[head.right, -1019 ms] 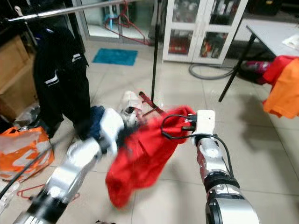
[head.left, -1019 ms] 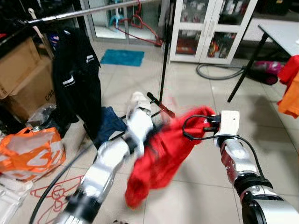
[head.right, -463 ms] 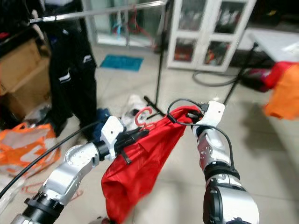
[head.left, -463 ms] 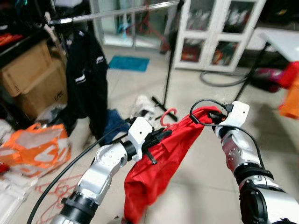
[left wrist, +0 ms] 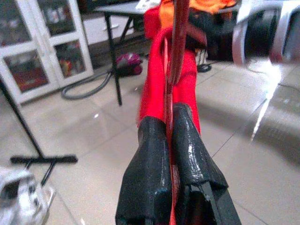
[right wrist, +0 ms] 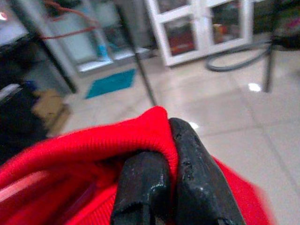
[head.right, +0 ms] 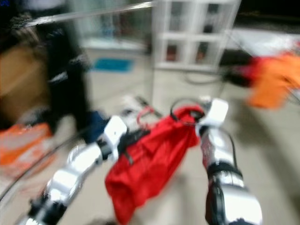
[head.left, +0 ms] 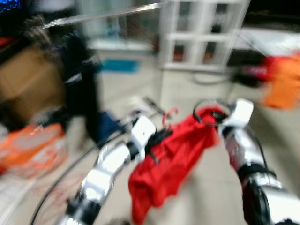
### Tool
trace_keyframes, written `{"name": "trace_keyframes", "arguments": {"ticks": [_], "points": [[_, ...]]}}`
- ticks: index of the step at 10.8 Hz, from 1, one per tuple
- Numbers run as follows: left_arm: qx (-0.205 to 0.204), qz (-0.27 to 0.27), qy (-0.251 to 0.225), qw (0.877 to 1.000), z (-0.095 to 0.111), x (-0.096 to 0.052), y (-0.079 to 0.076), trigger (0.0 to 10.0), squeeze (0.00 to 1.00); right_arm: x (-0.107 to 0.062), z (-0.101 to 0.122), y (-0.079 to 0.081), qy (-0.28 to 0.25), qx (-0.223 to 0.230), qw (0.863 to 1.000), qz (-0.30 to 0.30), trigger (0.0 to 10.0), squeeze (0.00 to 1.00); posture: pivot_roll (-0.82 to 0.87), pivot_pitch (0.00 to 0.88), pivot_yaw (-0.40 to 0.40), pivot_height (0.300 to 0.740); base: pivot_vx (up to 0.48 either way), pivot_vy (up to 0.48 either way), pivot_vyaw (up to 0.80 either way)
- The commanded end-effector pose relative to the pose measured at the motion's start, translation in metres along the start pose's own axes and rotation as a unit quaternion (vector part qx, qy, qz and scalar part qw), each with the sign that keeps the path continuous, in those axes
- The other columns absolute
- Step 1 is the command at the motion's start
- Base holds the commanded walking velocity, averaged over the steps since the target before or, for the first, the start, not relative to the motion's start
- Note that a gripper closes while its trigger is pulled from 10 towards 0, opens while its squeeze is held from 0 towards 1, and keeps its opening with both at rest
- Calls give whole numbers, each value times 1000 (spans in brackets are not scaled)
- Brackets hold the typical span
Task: Hang hanger
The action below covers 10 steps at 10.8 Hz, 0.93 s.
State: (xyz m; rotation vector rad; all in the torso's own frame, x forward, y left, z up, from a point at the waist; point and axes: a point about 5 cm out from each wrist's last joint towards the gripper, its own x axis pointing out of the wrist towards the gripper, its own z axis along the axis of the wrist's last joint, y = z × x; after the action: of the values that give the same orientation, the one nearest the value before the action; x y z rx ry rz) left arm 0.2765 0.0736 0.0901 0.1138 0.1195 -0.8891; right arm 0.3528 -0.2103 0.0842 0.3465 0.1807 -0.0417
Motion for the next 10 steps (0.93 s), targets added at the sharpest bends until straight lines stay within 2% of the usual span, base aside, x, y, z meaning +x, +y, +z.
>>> {"name": "trace_keyframes", "arguments": {"ticks": [1, 3, 5, 6, 8, 10], "points": [[-2, 21, 29, 999, -10, -10, 9, 10000, 0, 2, 28, -7, -54, 3, 998, -16, 10000, 0, -56, 0, 9, 740, 0, 0, 0], [-3, 14, 31, 999, -14, -12, 5, 10000, 0, 4, 37, -5, -66, 2, 998, -10, 10000, 0, -56, 0, 7, 740, 0, 0, 0], [27, -4, 55, 998, -22, -13, 0, 10000, 0, 7, 49, -1, -82, 10, 997, -1, 10000, 0, -54, 0, 6, 740, 0, 0, 0], [28, -20, 55, 998, -24, -14, -3, 10000, 0, 8, 51, 0, -83, 10, 996, -2, 10000, 0, -56, 0, 7, 740, 0, 0, 0], [32, -88, 23, 995, -12, -18, -15, 10000, 0, 9, 51, -3, -86, 6, 996, -20, 10000, 0, -56, 0, 9, 740, 0, 0, 0], [51, -125, 69, 988, -24, -25, -15, 10000, 0, 14, 75, 2, -120, 41, 992, -17, 10000, 0, -42, 0, 14, 740, 0, 0, 0]]}}
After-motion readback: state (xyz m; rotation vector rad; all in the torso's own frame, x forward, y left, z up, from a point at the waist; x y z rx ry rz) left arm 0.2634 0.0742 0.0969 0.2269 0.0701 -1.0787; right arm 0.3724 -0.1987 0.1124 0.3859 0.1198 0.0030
